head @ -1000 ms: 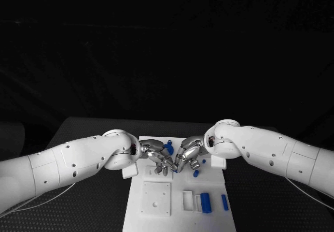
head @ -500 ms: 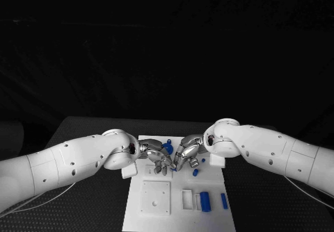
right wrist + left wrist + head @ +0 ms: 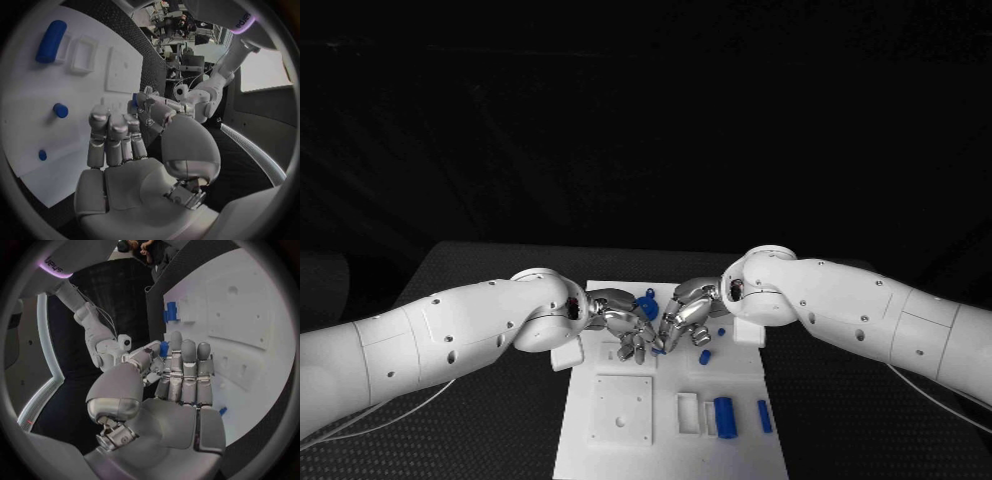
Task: Assemble the parts on the task board
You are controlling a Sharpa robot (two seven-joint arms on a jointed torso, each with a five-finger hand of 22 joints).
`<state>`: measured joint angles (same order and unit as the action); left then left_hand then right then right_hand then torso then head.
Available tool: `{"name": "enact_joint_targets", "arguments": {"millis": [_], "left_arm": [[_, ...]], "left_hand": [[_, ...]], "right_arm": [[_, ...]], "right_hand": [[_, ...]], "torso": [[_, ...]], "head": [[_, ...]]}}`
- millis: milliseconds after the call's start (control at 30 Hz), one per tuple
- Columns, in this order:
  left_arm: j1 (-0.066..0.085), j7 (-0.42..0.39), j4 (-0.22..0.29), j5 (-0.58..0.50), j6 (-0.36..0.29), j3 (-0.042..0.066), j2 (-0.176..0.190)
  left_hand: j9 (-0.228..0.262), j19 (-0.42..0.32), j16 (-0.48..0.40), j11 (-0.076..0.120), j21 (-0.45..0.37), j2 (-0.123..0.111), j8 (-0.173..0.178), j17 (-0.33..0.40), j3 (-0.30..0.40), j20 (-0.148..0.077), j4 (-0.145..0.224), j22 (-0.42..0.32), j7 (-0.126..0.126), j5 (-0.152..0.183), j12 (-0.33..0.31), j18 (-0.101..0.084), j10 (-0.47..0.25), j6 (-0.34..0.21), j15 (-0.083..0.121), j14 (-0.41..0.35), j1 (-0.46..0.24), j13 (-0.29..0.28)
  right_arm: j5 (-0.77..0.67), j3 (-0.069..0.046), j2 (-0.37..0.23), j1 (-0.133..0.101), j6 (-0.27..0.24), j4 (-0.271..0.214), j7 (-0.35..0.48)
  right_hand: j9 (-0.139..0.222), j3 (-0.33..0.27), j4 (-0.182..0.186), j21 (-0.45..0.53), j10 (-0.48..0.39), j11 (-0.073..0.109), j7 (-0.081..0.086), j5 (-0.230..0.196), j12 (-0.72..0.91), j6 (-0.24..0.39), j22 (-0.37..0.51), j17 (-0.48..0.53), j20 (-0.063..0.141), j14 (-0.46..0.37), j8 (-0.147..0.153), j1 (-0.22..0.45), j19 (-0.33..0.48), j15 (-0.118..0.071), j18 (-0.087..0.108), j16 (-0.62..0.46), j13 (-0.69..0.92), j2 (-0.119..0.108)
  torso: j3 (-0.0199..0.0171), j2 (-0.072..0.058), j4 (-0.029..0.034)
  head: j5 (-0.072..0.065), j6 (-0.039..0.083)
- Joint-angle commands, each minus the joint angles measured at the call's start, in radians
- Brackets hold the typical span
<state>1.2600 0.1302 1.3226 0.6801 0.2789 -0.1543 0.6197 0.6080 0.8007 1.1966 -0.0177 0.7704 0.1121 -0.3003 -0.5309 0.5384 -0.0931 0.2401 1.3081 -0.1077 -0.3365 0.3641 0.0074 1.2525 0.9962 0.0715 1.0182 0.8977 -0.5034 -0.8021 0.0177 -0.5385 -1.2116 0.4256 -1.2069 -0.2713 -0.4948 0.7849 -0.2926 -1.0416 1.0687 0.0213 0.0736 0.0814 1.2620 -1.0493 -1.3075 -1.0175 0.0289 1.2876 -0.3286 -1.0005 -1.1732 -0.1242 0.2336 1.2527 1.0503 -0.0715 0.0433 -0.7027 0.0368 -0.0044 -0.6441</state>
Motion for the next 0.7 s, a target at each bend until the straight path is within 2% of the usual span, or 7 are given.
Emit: {"name": "enact_joint_targets", "arguments": {"millis": [33, 433, 567, 700], "left_arm": [[0.001, -0.029, 0.012, -0.050, 0.025, 0.001, -0.005], [0.001, -0.032, 0.017, -0.081, 0.007, -0.002, -0.003], [0.001, -0.034, 0.019, -0.083, -0.037, -0.002, -0.002], [0.001, -0.024, 0.019, -0.083, -0.070, -0.003, 0.000]], "left_hand": [[0.003, -0.003, 0.006, 0.002, 0.004, 0.010, -0.002, -0.002, 0.001, -0.069, 0.010, 0.022, 0.003, -0.010, 0.009, -0.007, 0.000, 0.014, 0.006, -0.011, -0.006, -0.003], [0.005, -0.004, 0.009, 0.004, 0.006, 0.014, -0.003, -0.001, 0.005, -0.070, 0.021, 0.022, 0.006, -0.022, 0.014, -0.007, 0.002, 0.020, 0.007, -0.012, -0.018, -0.008], [0.007, -0.005, 0.012, 0.006, 0.006, 0.015, -0.005, -0.001, 0.008, -0.069, 0.028, 0.022, 0.008, -0.032, 0.017, -0.007, 0.006, 0.025, 0.008, -0.011, -0.023, -0.011], [0.009, -0.003, 0.016, 0.008, 0.009, 0.016, -0.006, -0.002, 0.011, -0.071, 0.034, 0.022, 0.010, -0.044, 0.020, -0.007, 0.010, 0.031, 0.010, -0.009, -0.026, -0.013]], "right_arm": [[-0.006, 0.000, 0.002, 0.000, -0.039, 0.003, 0.012], [-0.006, 0.000, 0.004, 0.000, -0.045, 0.003, 0.016], [0.002, 0.000, 0.003, 0.000, -0.045, 0.003, 0.010], [0.013, 0.000, -0.003, 0.000, -0.071, 0.005, 0.011]], "right_hand": [[-0.001, -0.002, 0.003, -0.005, -0.005, -0.001, 0.015, 0.002, -0.001, -0.008, -0.020, -0.001, -0.002, -0.007, -0.004, -0.003, 0.006, 0.000, 0.028, -0.004, 0.002, 0.011], [-0.001, -0.003, 0.003, -0.005, -0.006, -0.001, 0.016, -0.003, -0.002, -0.007, -0.019, -0.002, -0.002, -0.008, -0.004, -0.002, 0.007, 0.000, 0.028, -0.004, 0.003, 0.012], [-0.001, -0.003, 0.003, -0.004, -0.007, -0.001, 0.016, -0.008, -0.002, -0.006, -0.019, -0.002, -0.002, -0.008, -0.003, -0.002, 0.007, 0.000, 0.028, -0.005, 0.003, 0.012], [0.000, -0.006, 0.004, -0.003, -0.010, -0.003, 0.018, -0.007, -0.006, -0.002, -0.018, -0.002, -0.002, -0.011, -0.001, 0.002, 0.010, 0.001, 0.028, -0.007, 0.003, 0.008]], "torso": [[0.0000, 0.000, 0.0000], [0.0005, 0.000, 0.0000], [0.0004, 0.000, -0.0004], [0.0002, 0.000, -0.0003]], "head": [[-0.001, -0.001], [-0.003, -0.001], [-0.002, 0.000], [-0.001, 0.000]]}}
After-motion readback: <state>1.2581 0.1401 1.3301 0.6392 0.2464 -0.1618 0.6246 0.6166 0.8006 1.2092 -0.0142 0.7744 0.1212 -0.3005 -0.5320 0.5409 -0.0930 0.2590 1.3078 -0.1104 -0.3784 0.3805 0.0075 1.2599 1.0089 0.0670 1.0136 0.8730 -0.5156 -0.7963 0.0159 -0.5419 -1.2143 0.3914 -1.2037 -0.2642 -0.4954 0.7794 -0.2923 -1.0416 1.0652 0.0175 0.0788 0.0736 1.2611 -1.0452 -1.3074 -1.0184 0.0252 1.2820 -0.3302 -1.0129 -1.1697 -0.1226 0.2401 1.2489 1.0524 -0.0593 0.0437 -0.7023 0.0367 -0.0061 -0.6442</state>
